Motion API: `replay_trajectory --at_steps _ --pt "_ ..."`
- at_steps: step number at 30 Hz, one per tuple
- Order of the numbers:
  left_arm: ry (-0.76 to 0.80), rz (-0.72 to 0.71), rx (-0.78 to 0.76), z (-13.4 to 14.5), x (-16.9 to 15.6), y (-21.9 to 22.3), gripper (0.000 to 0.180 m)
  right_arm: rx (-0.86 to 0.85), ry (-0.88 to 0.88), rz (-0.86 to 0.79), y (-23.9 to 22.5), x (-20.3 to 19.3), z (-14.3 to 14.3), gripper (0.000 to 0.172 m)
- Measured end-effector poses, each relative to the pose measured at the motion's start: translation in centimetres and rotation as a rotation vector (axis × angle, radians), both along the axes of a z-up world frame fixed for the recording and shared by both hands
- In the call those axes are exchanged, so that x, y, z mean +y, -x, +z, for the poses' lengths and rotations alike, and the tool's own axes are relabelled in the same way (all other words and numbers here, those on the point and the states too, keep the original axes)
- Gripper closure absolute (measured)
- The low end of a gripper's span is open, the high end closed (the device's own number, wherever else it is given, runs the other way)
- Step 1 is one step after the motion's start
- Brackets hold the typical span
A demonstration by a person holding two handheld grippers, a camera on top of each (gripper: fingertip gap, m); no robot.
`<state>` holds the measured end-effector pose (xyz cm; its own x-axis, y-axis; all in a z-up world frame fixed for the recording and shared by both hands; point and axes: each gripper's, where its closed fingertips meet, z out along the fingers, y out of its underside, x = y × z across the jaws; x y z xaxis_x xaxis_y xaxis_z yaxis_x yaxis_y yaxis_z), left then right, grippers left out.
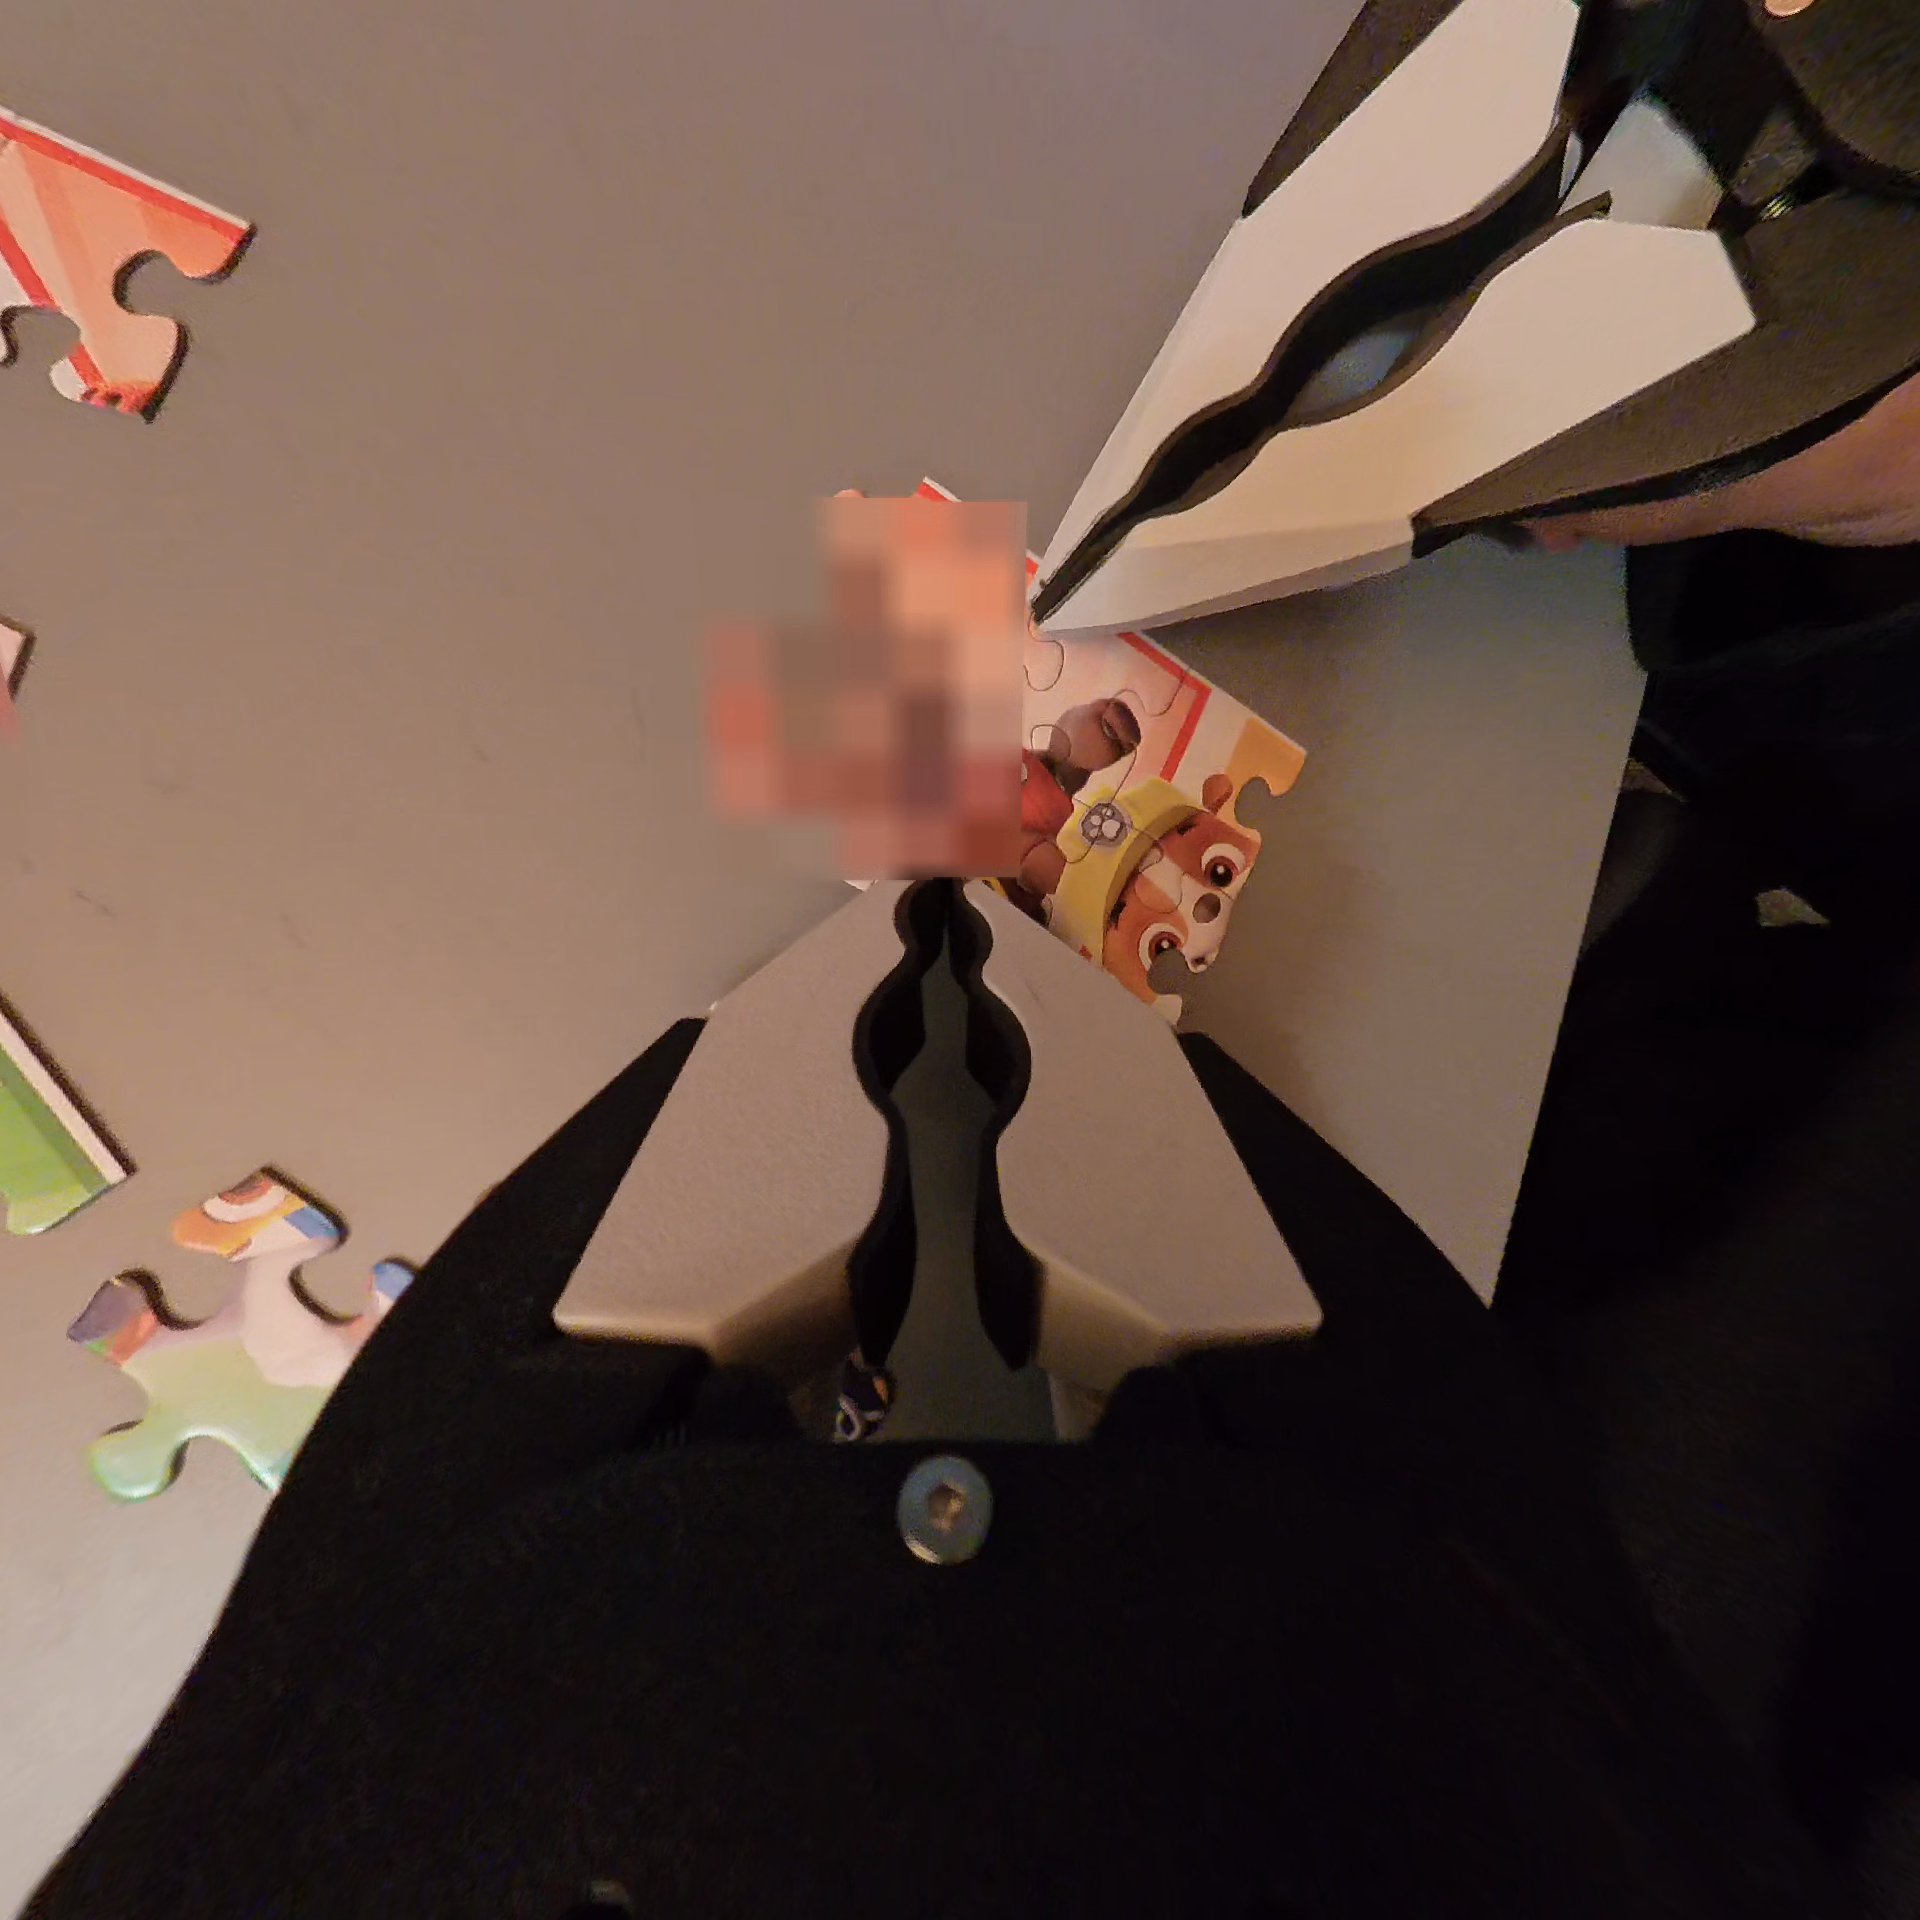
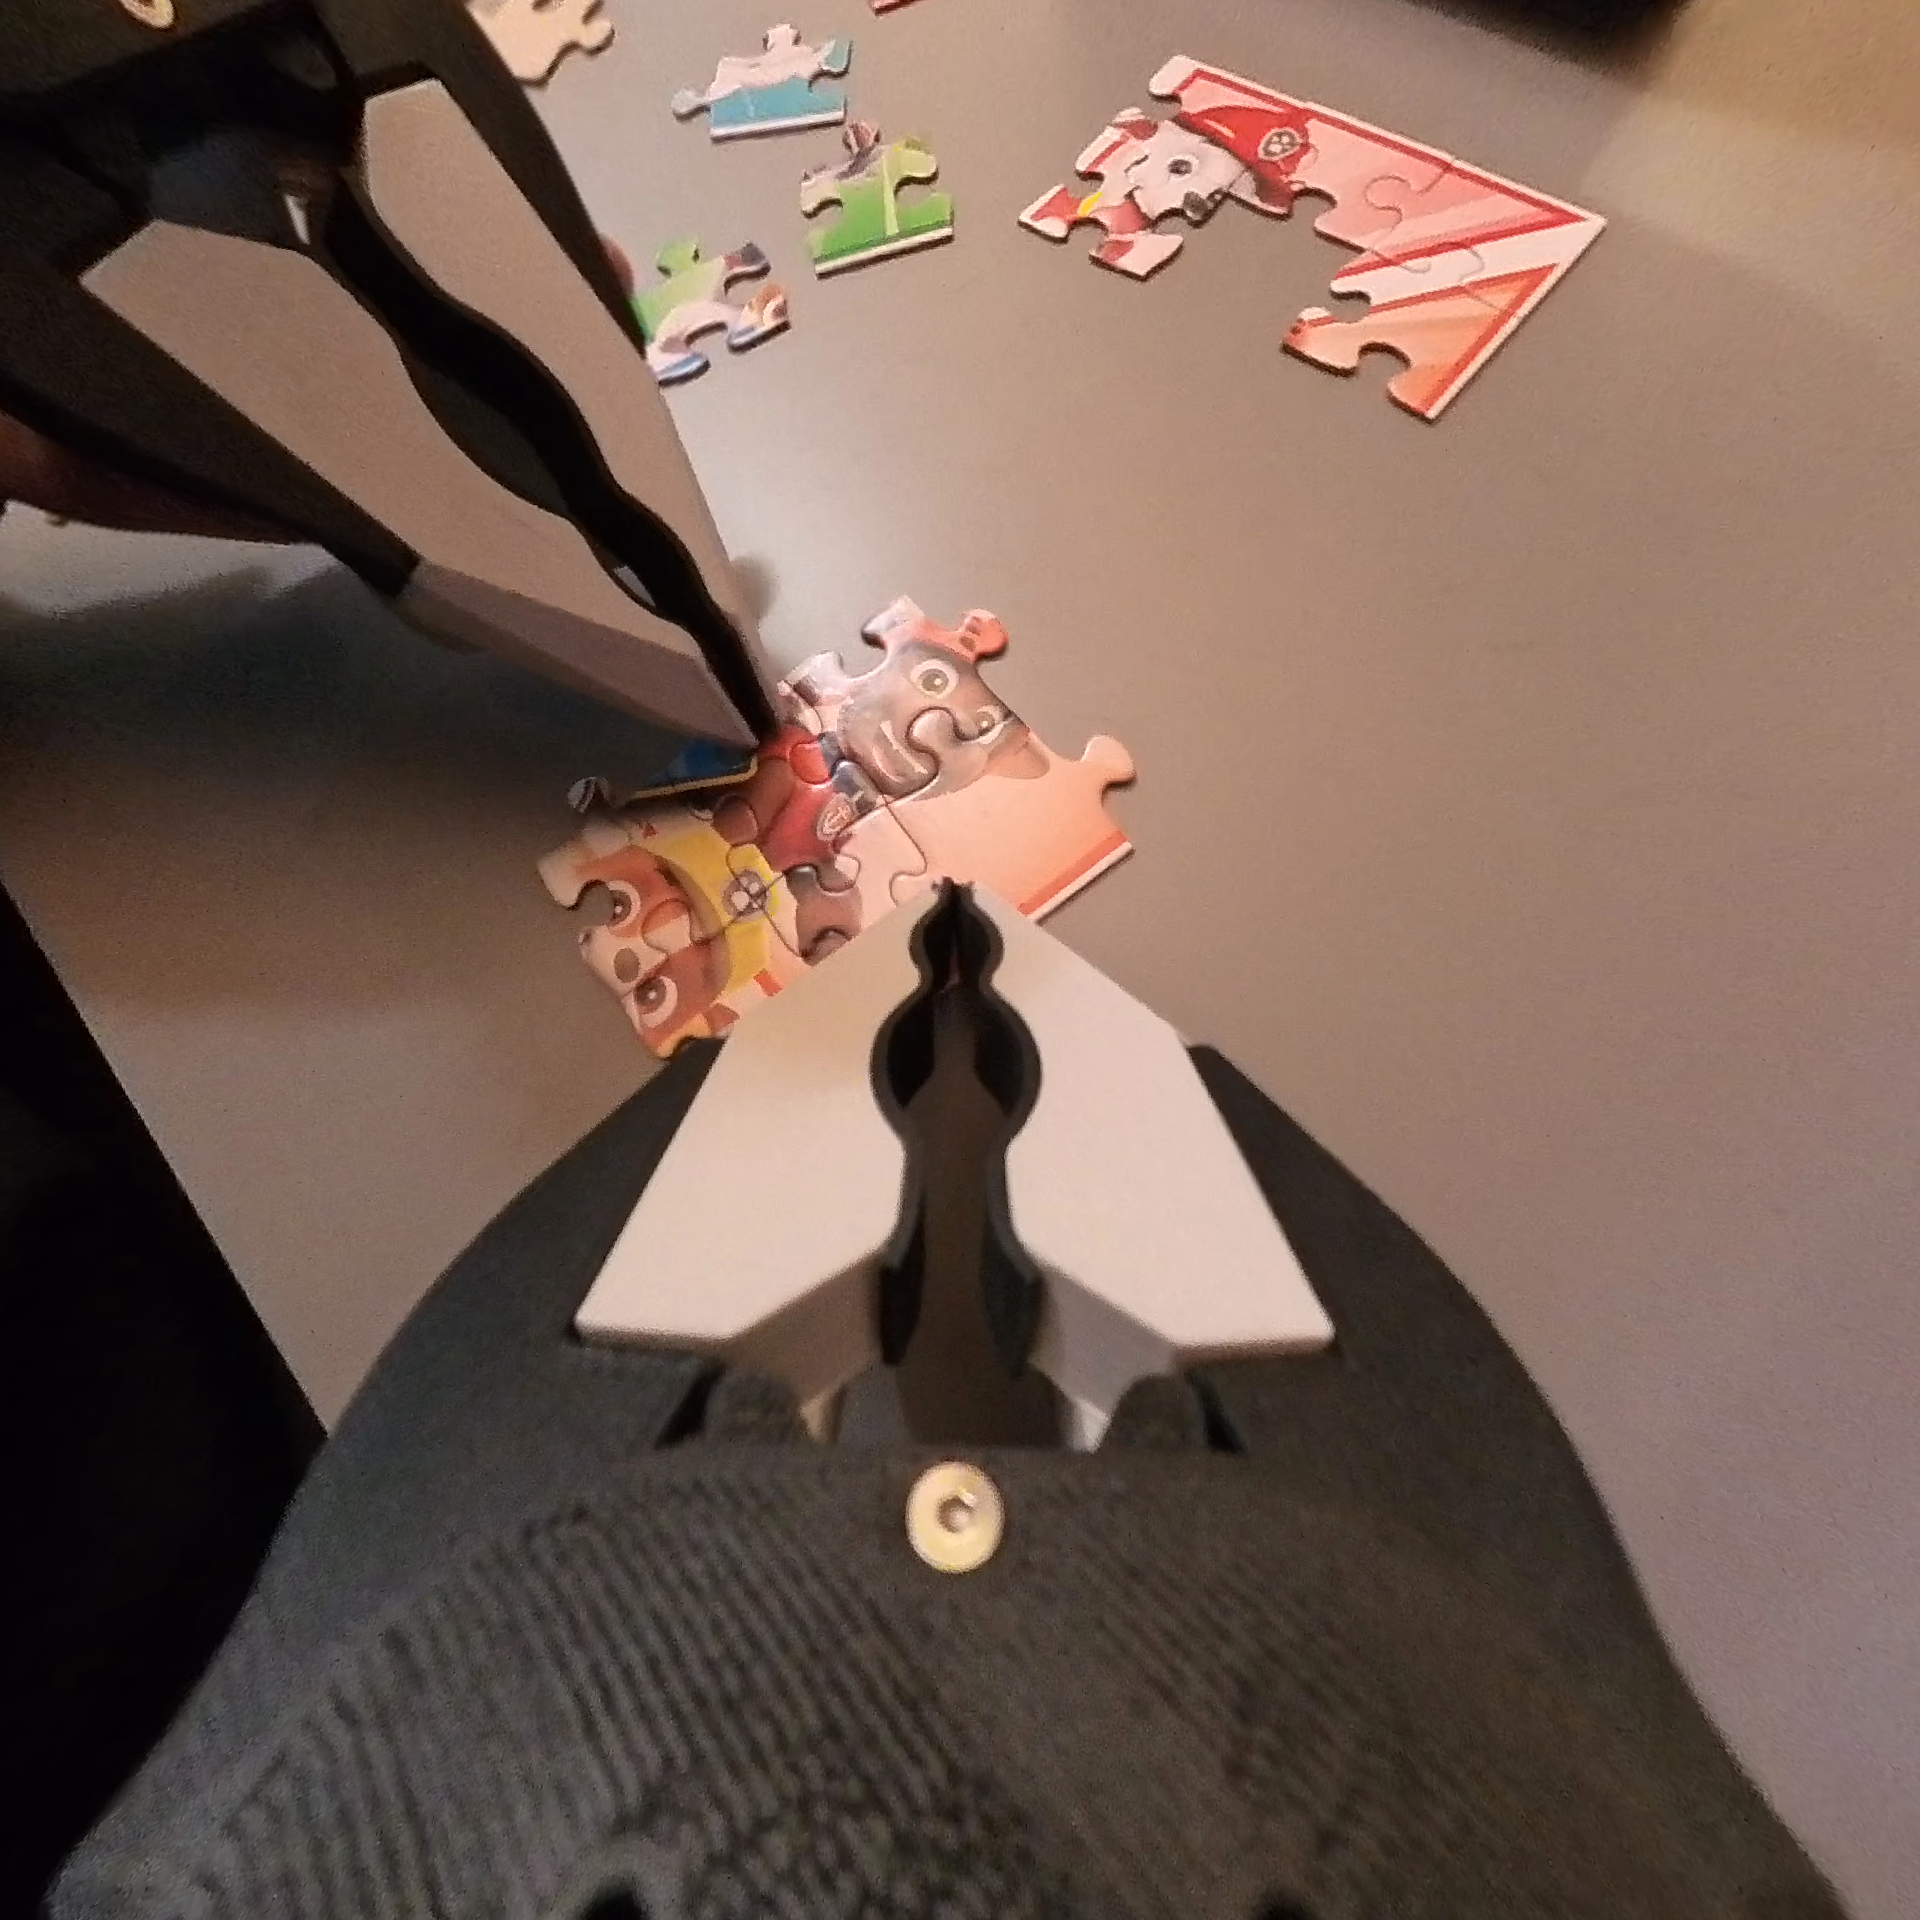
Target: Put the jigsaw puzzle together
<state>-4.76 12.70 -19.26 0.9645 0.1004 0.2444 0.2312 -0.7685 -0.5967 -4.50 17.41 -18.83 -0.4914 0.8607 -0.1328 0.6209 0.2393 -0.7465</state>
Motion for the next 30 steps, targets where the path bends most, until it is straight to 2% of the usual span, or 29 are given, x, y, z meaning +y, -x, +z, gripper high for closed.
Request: replay_trajectory --at_steps 4,11,18,22,25,30 --pt "-0.003 -0.014 -0.016 0.0 0.4 0.0 0.18 0.0 -0.001 -0.012 0.0 0.6 -0.1 0.172" --pt "-0.002 -0.06 -0.144 0.0 0.2 -1.6 0.18 -0.002 0.004 -0.014 0.2 0.8 -0.3 0.172" --pt "-0.023 -0.051 -0.137 0.2 0.1 -1.4 0.18 0.012 -0.008 -0.017 0.3 1.0 -0.3 0.172" --pt "-0.108 -0.03 -0.134 1.9 -0.4 -0.8 0.18 0.181 0.07 -0.057 0.6 1.4 2.7 0.172" --pt "-0.205 0.05 -0.101 3.0 -1.3 0.9 0.179 0.3 0.133 -0.11 1.0 2.6 5.0 0.172" --pt "-0.353 0.199 0.007 6.4 -4.7 2.6 0.178 0.368 0.029 -0.138 1.7 3.0 5.3 0.172"
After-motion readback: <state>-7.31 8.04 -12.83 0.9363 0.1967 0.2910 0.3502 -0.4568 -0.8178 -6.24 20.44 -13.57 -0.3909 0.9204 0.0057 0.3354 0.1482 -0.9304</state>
